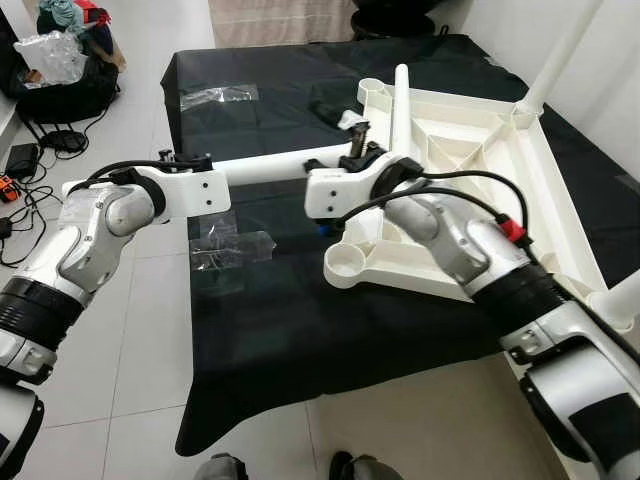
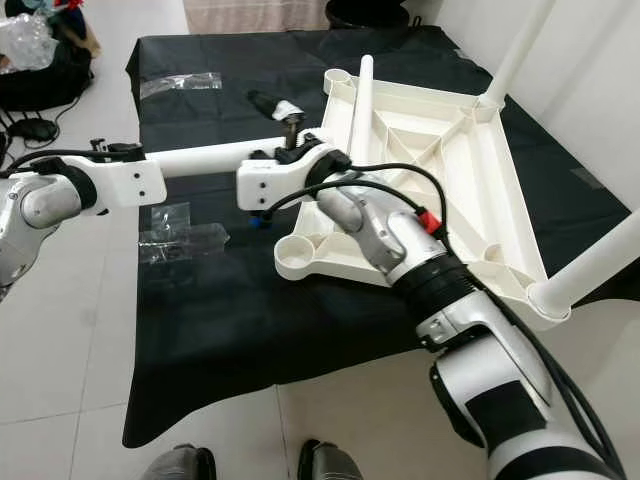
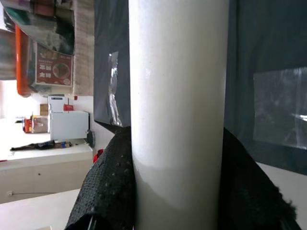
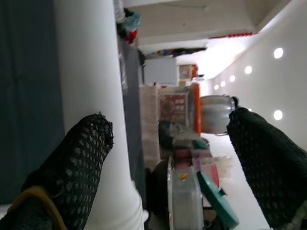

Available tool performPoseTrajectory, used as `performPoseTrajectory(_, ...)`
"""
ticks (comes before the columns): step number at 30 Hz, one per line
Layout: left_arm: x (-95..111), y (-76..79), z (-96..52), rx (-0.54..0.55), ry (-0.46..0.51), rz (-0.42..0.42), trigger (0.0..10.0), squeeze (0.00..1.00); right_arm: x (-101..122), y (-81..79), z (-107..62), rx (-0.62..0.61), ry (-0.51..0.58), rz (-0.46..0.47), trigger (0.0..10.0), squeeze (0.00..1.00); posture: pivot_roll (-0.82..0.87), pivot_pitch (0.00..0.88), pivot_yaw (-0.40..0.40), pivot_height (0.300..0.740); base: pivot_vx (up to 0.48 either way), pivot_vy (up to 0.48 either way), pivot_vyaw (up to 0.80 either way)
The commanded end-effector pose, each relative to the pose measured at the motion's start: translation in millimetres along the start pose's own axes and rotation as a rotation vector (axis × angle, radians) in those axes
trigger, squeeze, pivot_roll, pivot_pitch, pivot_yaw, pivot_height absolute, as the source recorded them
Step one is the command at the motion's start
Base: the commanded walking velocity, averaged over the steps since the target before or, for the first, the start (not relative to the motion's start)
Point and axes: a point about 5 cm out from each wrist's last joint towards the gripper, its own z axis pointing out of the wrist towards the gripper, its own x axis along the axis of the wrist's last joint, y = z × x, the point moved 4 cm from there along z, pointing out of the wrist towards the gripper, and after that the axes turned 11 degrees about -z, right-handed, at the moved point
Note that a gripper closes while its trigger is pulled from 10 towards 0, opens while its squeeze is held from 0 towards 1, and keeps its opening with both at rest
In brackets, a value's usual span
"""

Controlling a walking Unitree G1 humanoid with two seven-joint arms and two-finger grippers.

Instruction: Building children table

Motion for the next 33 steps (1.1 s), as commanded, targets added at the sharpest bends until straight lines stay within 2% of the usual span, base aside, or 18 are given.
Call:
performPoseTrajectory(1,10.2,-4.0,2.6,0.0,0.036,0.045,10.0,0.0,7.4,-20.8,1.2,0.119,0.017,-0.022,10.0,0.0,0.03,0.122,-0.044,0.74,0.0,0.0,0.0)
performPoseTrajectory(5,11.3,-5.4,5.3,0.001,0.039,0.049,10.0,0.0,14.4,-28.1,2.2,0.173,0.041,0.0,10.0,0.0,0.03,0.122,-0.046,0.74,0.0,0.0,0.0)
performPoseTrajectory(11,16.4,-5.5,9.4,0.001,0.061,0.06,10.0,0.0,16.5,-23.1,8.4,0.164,0.021,0.019,10.0,0.0,0.02,0.117,-0.044,0.74,0.0,0.0,0.0)
performPoseTrajectory(15,32.2,2.6,13.2,-0.019,0.11,0.05,10.0,0.0,13.6,-20.3,16.9,0.171,-0.029,0.008,10.0,0.0,0.02,0.108,-0.043,0.74,0.0,0.0,0.0)
performPoseTrajectory(21,52.1,12.6,17.4,-0.038,0.17,0.038,10.0,0.0,16.6,-18.4,24.9,0.18,-0.05,0.024,10.0,0.0,0.02,0.102,-0.041,0.74,0.0,0.0,0.0)
performPoseTrajectory(24,66.2,17.9,19.7,-0.052,0.209,0.038,10.0,0.0,17.8,-23.3,30.5,0.21,-0.069,0.025,10.0,0.0,0.02,0.099,-0.043,0.74,0.0,0.0,0.0)
performPoseTrajectory(33,78.9,19.0,21.4,-0.058,0.24,0.046,10.0,0.0,13.5,-28.5,33.9,0.236,-0.115,0.029,10.0,0.0,0.02,0.099,-0.047,0.74,0.0,0.0,0.0)
